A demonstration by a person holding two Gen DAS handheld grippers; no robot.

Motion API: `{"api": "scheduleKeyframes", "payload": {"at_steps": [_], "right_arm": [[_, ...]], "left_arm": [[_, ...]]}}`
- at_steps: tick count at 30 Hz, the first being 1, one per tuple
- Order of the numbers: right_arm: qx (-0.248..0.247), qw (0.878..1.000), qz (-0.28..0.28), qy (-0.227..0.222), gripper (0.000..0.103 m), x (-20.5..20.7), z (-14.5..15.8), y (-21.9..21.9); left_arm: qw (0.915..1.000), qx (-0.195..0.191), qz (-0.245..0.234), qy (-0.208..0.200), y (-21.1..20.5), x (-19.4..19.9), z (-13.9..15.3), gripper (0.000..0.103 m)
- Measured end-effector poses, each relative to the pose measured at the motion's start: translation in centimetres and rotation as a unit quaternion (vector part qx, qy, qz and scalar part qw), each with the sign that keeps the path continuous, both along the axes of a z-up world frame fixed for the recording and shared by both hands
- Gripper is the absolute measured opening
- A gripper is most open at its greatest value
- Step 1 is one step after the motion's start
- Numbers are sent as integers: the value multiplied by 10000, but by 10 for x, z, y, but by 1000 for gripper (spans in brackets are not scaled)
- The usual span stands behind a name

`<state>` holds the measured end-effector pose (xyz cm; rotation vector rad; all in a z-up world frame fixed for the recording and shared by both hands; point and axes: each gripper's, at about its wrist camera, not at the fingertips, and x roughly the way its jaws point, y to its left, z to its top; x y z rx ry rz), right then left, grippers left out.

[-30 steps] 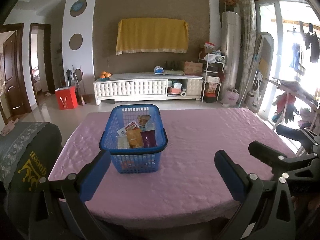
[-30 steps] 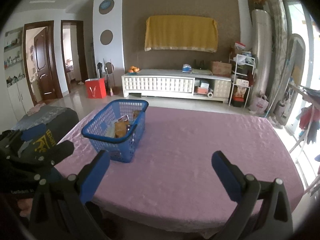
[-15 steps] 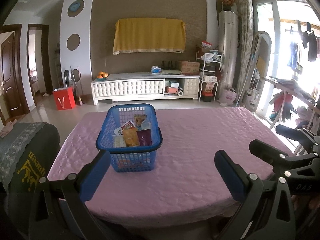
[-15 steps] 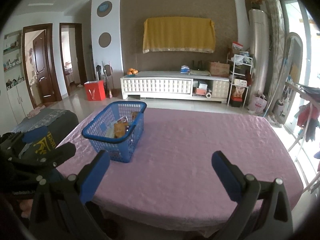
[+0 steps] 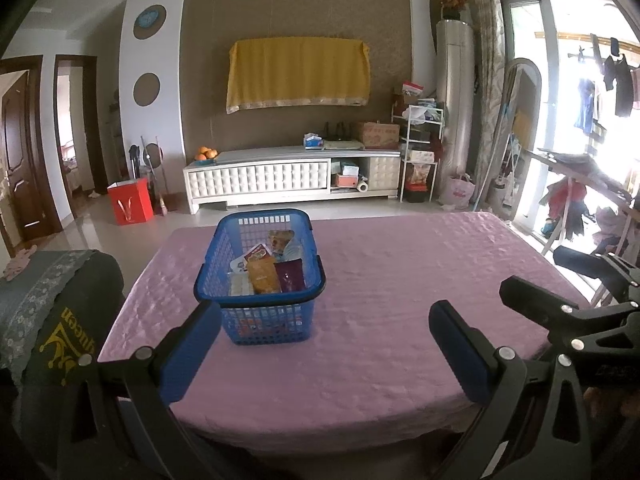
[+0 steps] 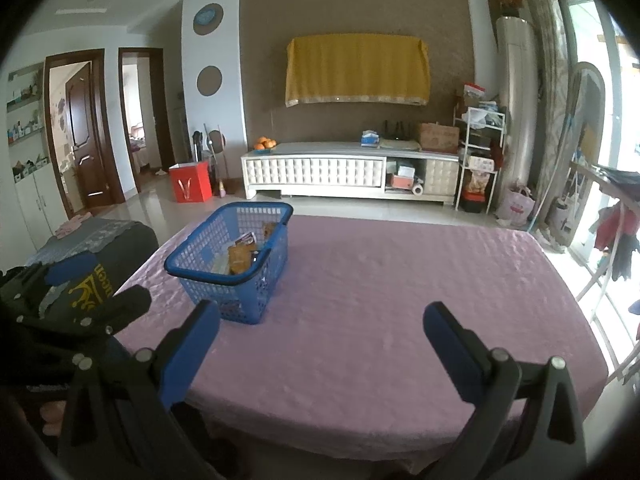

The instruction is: Organize snacks

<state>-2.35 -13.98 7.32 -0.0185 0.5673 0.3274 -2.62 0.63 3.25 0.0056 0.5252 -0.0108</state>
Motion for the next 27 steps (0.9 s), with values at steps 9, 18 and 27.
{"api": "scheduleKeyframes", "payload": {"at_steps": [9,18,27], "right_arm": [[12,10000,-3,36,103,0,0,-4],[47,10000,42,77,103,0,-3,-7],[36,10000,69,54,103,-2,-7,-7]], "left_arm": [[9999,-55,-70,47,0,0,-2,103],[9999,-132,-73,21,2,-2,0,103],[9999,-139,-50,0,1,-5,1,103]]}}
